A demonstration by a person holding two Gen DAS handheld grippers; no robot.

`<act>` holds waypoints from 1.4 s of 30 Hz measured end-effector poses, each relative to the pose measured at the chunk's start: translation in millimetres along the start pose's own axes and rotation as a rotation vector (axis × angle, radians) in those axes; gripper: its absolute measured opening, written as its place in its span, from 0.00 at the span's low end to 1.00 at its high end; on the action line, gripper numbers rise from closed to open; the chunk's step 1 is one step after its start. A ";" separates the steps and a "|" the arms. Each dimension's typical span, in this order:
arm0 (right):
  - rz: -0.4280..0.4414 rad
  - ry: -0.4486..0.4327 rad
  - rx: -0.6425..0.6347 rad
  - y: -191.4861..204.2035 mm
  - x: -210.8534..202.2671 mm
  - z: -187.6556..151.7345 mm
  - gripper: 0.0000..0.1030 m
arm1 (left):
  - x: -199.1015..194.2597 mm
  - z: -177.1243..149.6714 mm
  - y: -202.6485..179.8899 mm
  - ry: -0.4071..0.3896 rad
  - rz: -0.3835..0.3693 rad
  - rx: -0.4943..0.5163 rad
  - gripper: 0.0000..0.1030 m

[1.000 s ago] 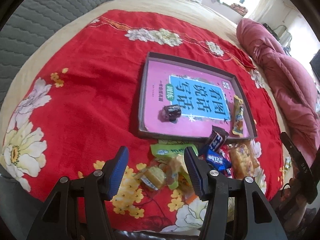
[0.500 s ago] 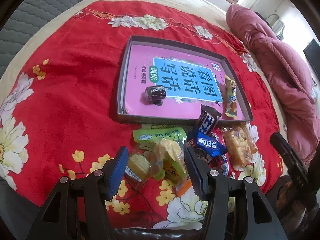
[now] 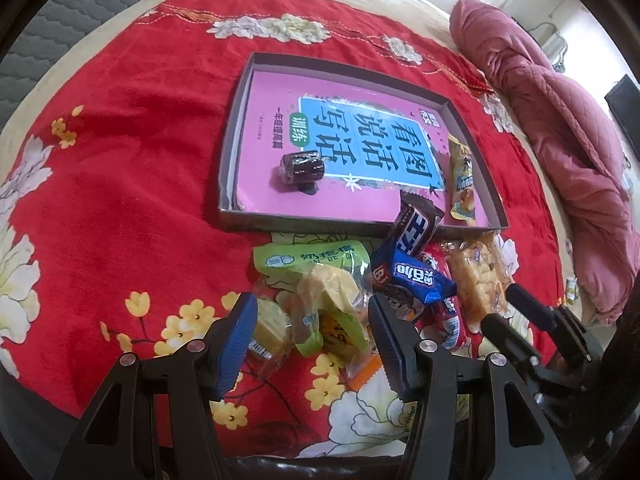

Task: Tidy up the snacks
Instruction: 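Grasp the red stick snack with the right gripper while the left gripper grasps the green milk bag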

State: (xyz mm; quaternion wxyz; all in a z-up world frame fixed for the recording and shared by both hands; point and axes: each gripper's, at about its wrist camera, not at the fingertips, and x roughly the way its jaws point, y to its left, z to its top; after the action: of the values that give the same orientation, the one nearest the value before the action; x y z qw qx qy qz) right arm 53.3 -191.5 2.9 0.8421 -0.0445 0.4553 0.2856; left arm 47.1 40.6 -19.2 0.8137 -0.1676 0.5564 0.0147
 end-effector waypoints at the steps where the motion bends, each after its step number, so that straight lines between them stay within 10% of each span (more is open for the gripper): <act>1: 0.000 0.009 -0.003 0.9 1.8 -1.0 0.51 | 2.0 0.0 -0.1 0.003 -0.001 -0.001 0.58; 28: -0.046 0.174 -0.047 13.3 63.9 -10.4 0.29 | 29.9 9.5 -0.4 0.016 -0.057 -0.021 0.57; 42: -0.034 0.160 -0.036 10.5 67.0 -7.0 0.24 | 35.1 16.8 3.2 0.013 -0.091 -0.038 0.34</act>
State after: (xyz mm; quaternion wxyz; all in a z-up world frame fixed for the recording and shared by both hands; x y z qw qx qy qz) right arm 71.0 -155.6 -52.3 0.8069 -0.0900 0.5150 0.2749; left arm 74.8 42.8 -46.5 0.8065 -0.2081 0.5532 -0.0131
